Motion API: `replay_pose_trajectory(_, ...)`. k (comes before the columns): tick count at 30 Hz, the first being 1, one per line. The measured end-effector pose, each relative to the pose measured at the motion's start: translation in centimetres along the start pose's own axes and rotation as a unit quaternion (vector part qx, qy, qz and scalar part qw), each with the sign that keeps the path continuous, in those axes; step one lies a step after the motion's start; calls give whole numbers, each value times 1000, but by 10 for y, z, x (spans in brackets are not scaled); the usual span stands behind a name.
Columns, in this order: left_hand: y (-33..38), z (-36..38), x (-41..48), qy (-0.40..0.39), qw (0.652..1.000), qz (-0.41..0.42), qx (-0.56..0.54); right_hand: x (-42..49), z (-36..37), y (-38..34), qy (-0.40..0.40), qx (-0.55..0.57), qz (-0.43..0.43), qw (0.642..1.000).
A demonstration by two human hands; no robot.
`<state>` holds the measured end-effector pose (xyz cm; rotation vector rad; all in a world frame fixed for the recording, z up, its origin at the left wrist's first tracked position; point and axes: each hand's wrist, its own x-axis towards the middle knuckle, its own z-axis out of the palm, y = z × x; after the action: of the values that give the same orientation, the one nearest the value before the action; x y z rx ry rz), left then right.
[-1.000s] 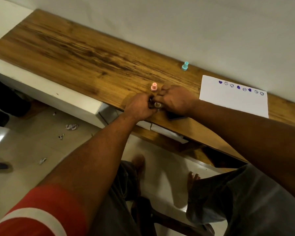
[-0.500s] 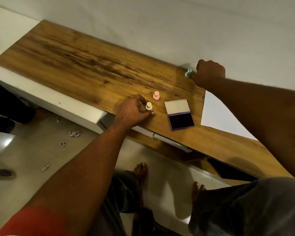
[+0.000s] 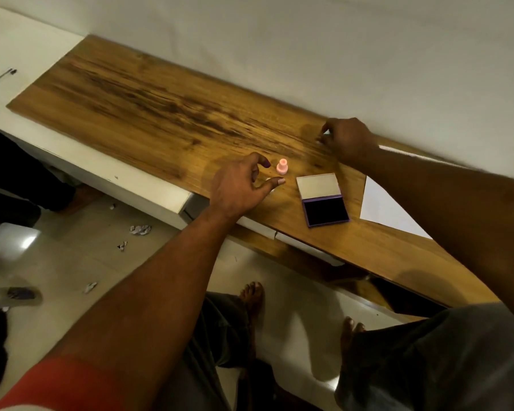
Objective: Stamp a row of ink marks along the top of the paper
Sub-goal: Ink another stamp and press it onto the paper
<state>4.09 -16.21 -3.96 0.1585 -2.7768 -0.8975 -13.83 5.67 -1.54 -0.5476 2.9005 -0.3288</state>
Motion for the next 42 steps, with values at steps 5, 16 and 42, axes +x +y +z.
replay_pose_trajectory(5,28,6,-12,-5,995,94,17,-74,-5,-25,-47,163,-66,983)
replay_pose_trajectory(16,43,8,-26,6,995,95,23,-126,-11,-40,-30,176,-114,977)
replay_pose_trajectory(42,25,47,-40,-120,989,61,61,-145,6,-6,-172,-190,-202,945)
